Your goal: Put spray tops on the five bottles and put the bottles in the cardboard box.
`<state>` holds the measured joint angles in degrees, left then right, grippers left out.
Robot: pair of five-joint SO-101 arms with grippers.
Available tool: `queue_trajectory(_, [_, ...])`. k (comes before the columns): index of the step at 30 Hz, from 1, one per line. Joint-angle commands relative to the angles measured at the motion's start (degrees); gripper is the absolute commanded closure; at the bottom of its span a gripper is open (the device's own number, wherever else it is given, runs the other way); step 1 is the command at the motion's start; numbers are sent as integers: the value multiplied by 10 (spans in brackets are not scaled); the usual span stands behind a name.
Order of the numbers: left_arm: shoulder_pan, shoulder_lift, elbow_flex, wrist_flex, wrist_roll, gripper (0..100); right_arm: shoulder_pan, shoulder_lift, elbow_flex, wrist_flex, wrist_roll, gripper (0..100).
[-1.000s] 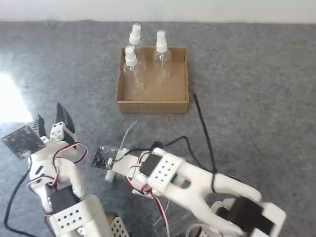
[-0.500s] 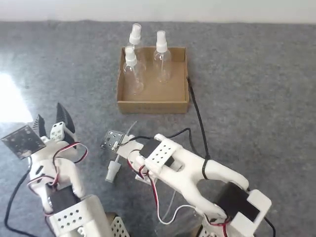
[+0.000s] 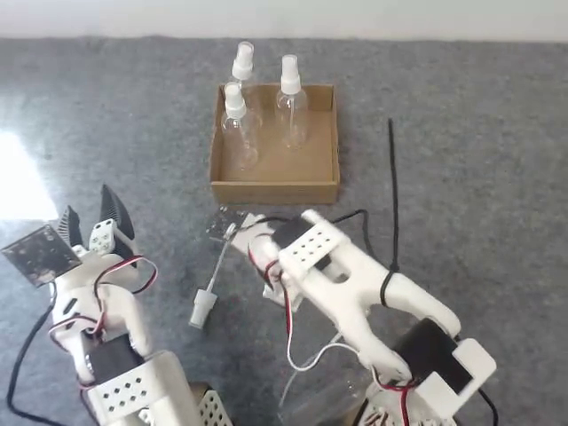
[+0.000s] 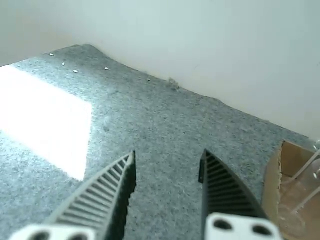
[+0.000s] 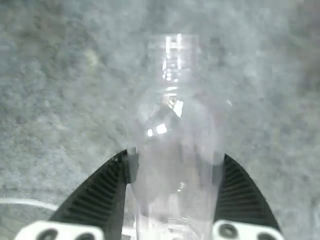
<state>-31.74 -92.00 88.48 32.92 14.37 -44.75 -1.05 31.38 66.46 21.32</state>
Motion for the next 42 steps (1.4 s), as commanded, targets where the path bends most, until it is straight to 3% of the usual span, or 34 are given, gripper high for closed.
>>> queue_trajectory(1, [-2,-8,-4,-16,11,800,36,-9,-46,35,11,829])
queue_trajectory(5, [-2,-8,-4,-16,11,800,42,-9,-63,58,11,820])
queue_trajectory(12, [-2,-8,-4,-16,11,800,36,-9,-94,124,8,650])
queue_trajectory(22, [-2,-8,-4,-16,11,800,14,-2,-106,97,8,651])
queue_trajectory(42, [-2,-8,-5,-16,11,800,85,76,-113,-11,55,652])
